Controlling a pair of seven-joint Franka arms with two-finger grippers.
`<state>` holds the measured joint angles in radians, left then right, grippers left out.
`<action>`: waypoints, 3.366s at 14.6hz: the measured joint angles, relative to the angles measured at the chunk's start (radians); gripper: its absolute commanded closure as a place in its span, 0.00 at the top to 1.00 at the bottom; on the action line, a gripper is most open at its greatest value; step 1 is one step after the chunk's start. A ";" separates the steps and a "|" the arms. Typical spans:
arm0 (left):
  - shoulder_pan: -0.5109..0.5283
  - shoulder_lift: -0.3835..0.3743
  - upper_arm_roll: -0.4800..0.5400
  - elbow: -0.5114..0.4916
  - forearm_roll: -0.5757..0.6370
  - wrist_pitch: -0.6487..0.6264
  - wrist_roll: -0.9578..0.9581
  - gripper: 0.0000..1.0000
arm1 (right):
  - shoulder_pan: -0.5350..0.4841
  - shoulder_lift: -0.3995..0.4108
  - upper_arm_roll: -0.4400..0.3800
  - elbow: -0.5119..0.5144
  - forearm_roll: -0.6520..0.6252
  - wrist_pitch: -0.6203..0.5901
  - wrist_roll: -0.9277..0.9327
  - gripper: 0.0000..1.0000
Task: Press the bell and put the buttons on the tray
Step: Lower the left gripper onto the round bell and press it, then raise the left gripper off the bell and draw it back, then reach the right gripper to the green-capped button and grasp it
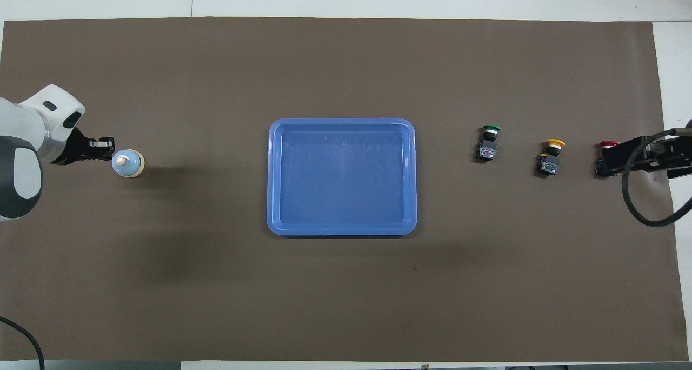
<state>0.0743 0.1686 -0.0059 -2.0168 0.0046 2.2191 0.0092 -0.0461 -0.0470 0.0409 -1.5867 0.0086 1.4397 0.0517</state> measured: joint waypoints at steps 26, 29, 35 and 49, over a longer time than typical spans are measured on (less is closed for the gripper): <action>-0.056 -0.152 -0.024 0.410 0.000 -0.767 -0.035 1.00 | 0.001 -0.011 0.001 -0.049 0.000 0.052 0.000 1.00; -0.057 -0.151 -0.025 0.403 0.000 -0.768 -0.043 1.00 | 0.004 -0.015 0.005 -0.157 0.000 0.207 0.000 1.00; -0.071 -0.153 -0.034 0.403 0.000 -0.781 -0.046 1.00 | 0.045 0.166 0.009 -0.273 0.000 0.533 0.054 1.00; -0.068 -0.160 -0.024 0.406 0.000 -0.781 -0.048 1.00 | 0.117 0.427 0.001 -0.280 -0.016 0.792 0.224 1.00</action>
<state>0.0067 0.0084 -0.0295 -1.6106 0.0043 1.4385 -0.0386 0.0706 0.3803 0.0419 -1.8664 -0.0073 2.2314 0.2756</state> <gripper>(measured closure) 0.000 0.000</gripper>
